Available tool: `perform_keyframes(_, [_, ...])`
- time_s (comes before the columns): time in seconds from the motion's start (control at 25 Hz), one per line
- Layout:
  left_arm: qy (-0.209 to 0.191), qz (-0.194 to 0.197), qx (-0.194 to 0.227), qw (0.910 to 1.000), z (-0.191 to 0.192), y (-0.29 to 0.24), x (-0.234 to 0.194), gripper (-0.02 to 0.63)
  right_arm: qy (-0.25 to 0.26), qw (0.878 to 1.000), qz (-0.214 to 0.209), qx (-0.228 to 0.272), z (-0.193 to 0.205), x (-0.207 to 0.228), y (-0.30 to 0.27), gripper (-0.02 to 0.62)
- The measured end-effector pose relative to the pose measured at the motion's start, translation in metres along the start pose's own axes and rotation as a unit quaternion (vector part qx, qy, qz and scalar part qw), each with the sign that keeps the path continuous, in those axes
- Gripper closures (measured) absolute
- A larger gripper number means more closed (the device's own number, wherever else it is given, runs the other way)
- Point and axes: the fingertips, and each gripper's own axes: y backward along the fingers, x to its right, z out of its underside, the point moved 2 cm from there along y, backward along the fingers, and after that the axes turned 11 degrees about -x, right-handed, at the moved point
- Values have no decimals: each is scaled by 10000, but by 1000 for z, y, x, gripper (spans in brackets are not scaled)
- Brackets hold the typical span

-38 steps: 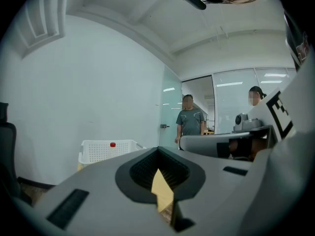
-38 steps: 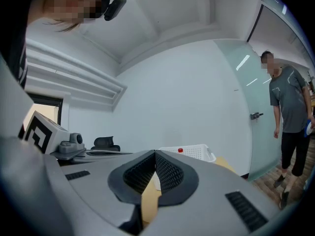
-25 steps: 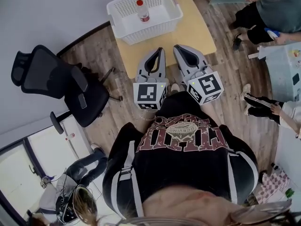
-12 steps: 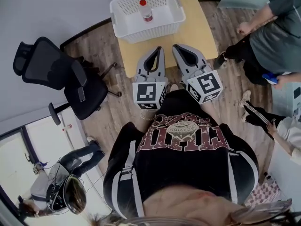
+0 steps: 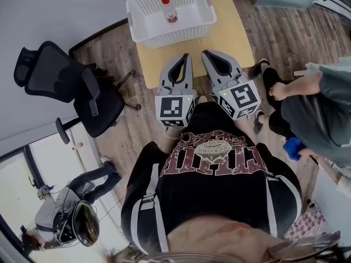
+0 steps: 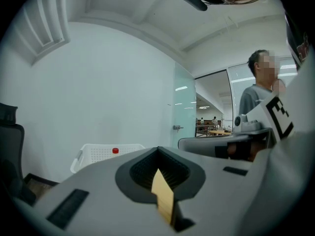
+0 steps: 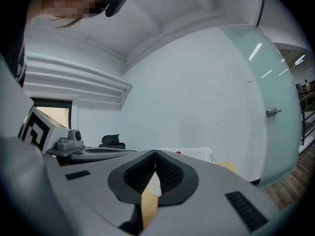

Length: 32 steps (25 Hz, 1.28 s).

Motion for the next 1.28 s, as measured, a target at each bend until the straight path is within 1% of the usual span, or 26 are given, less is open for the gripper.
perform_keyframes(0.56, [-68,181,33,9998,-19,-30,-39,560,-34,9998,191,42,-19,15,-44,578])
perform_keyframes(0.92, [-34,247,-41,9997,-25,-52,-84,560,-69,9997,234,-27,-28,16,-93,578])
perform_keyframes(1.28, [-109,471,-123,9988,-27,-76,-118,560,-147,9991,400,-71,-33,22,-135,578])
